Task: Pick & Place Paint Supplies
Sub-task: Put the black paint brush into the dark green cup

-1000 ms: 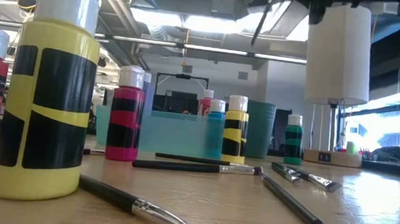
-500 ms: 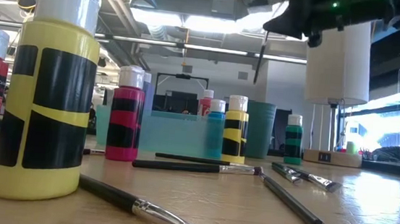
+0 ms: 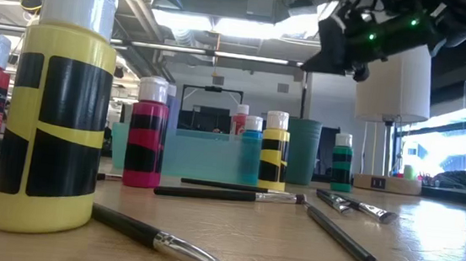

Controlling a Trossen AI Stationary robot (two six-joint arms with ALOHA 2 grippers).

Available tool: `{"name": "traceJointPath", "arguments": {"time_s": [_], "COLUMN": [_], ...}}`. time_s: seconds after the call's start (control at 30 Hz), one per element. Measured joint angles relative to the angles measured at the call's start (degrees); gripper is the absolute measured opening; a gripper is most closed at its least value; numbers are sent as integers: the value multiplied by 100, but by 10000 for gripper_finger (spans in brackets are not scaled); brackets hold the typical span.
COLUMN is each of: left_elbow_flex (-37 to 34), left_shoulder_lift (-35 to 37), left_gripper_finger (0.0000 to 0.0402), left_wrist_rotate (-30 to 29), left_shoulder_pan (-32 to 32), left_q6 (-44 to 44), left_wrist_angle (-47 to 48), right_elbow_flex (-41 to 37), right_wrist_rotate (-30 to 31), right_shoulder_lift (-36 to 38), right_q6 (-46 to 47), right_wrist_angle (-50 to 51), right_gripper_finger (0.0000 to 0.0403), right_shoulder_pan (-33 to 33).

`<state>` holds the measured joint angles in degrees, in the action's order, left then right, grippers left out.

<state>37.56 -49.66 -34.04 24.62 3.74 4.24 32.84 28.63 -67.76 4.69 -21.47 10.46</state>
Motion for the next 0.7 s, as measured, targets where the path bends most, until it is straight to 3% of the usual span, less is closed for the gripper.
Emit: {"name": "traceJointPath", "arguments": {"time_s": [0.37,0.7], "left_elbow_flex": [0,0], "left_shoulder_lift": [-23,-25], "left_gripper_finger": [107,108], "left_wrist_rotate": [0,-178], "left_shoulder_pan": [2,-5], "left_q6": [200,347], "left_wrist_angle": [20,1], "right_elbow_flex": [4,7], "right_wrist_rotate": [-15,-312], "right_shoulder_lift": [-439,-493], "right_q6": [428,367], "right_wrist_angle": [118,9], "right_gripper_finger": [12,106], "right_shoulder_pan": [349,393]}}
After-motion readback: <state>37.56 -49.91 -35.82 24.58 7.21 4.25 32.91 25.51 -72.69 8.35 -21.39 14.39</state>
